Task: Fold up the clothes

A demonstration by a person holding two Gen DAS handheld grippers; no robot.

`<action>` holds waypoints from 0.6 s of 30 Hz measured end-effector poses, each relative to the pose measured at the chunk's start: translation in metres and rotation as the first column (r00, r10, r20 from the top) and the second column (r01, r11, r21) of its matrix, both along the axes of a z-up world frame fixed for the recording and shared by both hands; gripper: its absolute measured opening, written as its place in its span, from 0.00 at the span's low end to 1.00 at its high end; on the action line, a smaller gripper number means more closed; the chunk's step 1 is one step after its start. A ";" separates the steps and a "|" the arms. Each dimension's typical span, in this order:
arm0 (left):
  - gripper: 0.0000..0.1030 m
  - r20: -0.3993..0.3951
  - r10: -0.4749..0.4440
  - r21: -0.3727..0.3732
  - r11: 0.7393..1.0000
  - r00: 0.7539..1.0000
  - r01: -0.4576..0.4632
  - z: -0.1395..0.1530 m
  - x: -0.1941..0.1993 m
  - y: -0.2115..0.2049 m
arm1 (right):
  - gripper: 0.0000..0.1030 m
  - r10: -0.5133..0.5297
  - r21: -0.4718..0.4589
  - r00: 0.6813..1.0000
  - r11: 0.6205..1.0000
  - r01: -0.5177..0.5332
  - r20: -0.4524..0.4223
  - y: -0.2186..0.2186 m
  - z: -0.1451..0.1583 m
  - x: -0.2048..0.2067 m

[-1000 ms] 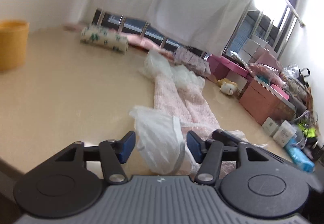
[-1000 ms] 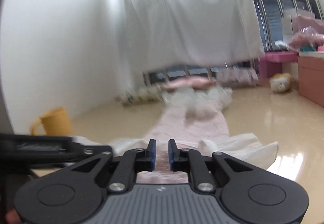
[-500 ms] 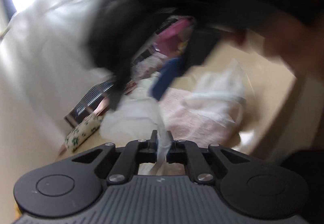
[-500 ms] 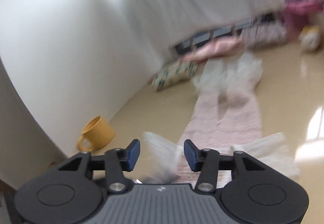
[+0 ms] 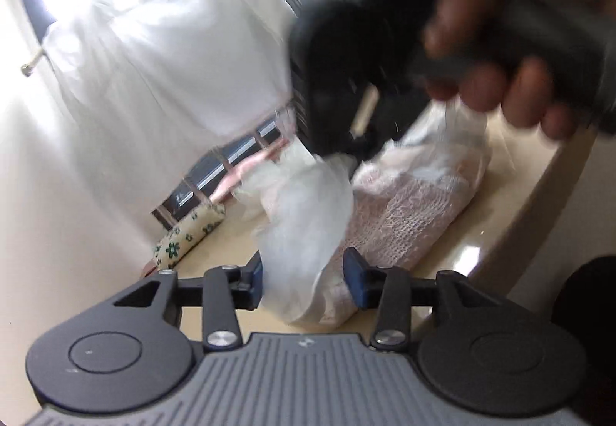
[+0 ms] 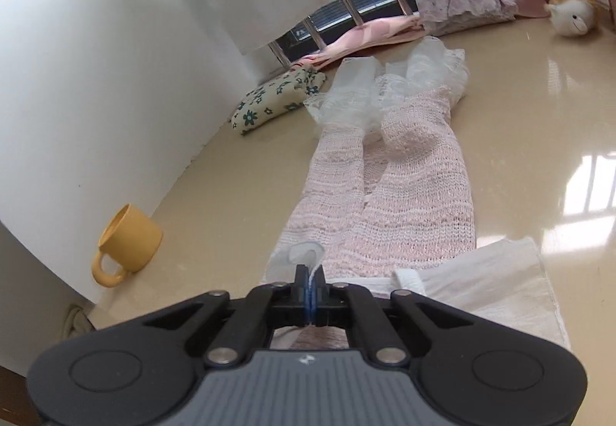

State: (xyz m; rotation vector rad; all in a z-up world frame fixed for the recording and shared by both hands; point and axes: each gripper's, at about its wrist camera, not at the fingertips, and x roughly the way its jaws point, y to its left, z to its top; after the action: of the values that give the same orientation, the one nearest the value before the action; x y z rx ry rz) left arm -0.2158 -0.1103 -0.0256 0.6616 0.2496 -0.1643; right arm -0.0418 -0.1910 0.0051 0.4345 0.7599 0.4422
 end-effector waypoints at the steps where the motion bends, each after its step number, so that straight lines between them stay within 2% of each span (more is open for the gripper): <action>1: 0.42 -0.019 -0.015 -0.039 0.999 1.000 0.014 0.004 -0.007 0.006 | 0.00 -0.005 0.003 1.000 1.000 0.005 0.002 0.000 -0.002 0.000; 2: 0.42 -0.066 -0.036 -0.110 0.993 0.997 0.028 0.012 -0.011 0.016 | 0.00 -0.006 0.007 1.000 1.000 0.006 0.005 0.000 -0.004 0.000; 3: 0.42 -0.129 -0.070 -0.224 0.974 0.989 0.039 0.025 -0.010 0.029 | 0.00 -0.007 0.011 1.000 1.000 0.007 0.007 -0.001 -0.006 0.000; 4: 0.42 -0.188 -0.111 -0.336 0.941 0.976 0.042 0.038 -0.009 0.042 | 0.00 -0.007 0.013 1.000 1.000 0.007 0.008 -0.002 -0.007 0.000; 5: 0.42 -0.232 -0.151 -0.448 0.894 0.961 0.032 0.050 -0.007 0.055 | 0.00 -0.006 0.014 1.000 1.000 0.006 0.010 -0.002 -0.008 -0.001; 6: 0.42 -0.250 -0.176 -0.560 0.828 0.952 0.006 0.061 -0.002 0.071 | 0.01 -0.006 0.014 1.000 1.000 0.006 0.013 -0.002 -0.008 -0.001; 7: 0.41 -0.247 -0.183 -0.654 0.756 0.952 -0.024 0.071 0.002 0.087 | 0.01 -0.006 0.014 1.000 1.000 0.006 0.015 -0.001 -0.009 -0.001; 8: 0.41 -0.232 -0.177 -0.716 0.696 0.957 -0.045 0.076 0.007 0.099 | 0.01 -0.007 0.015 1.000 1.000 0.007 0.017 -0.001 -0.010 -0.001; 9: 0.40 -0.228 -0.171 -0.729 0.682 0.958 -0.052 0.078 0.014 0.101 | 0.01 -0.009 0.019 1.000 1.000 0.009 0.015 -0.002 -0.010 -0.001; 13: 0.20 -0.286 -0.130 -0.557 0.829 0.949 -0.055 0.060 0.045 0.068 | 0.01 -0.023 0.030 1.000 0.999 0.023 -0.002 -0.002 -0.010 0.000; 14: 0.20 -0.297 -0.116 -0.507 0.860 0.948 -0.054 0.053 0.049 0.059 | 0.01 -0.034 0.021 0.999 0.999 0.034 -0.011 -0.003 -0.007 -0.001; 15: 0.20 -0.306 -0.101 -0.464 0.884 0.947 -0.056 0.047 0.051 0.053 | 0.07 -0.046 0.003 0.999 0.999 0.046 -0.009 -0.002 -0.001 -0.005; 16: 0.20 -0.308 -0.089 -0.447 0.893 0.947 -0.061 0.042 0.051 0.051 | 0.09 -0.051 -0.022 0.998 0.998 0.051 0.021 -0.002 0.008 -0.012; 18: 0.20 -0.308 -0.081 -0.448 0.891 0.948 -0.070 0.034 0.050 0.053 | 0.12 -0.045 -0.082 0.992 0.995 0.055 0.119 -0.001 0.027 -0.032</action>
State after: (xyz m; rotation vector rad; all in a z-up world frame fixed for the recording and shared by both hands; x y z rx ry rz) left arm -0.1663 -0.0571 0.0080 0.1622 0.5039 -0.3258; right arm -0.0737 -0.1919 0.0323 0.3441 0.6507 0.3835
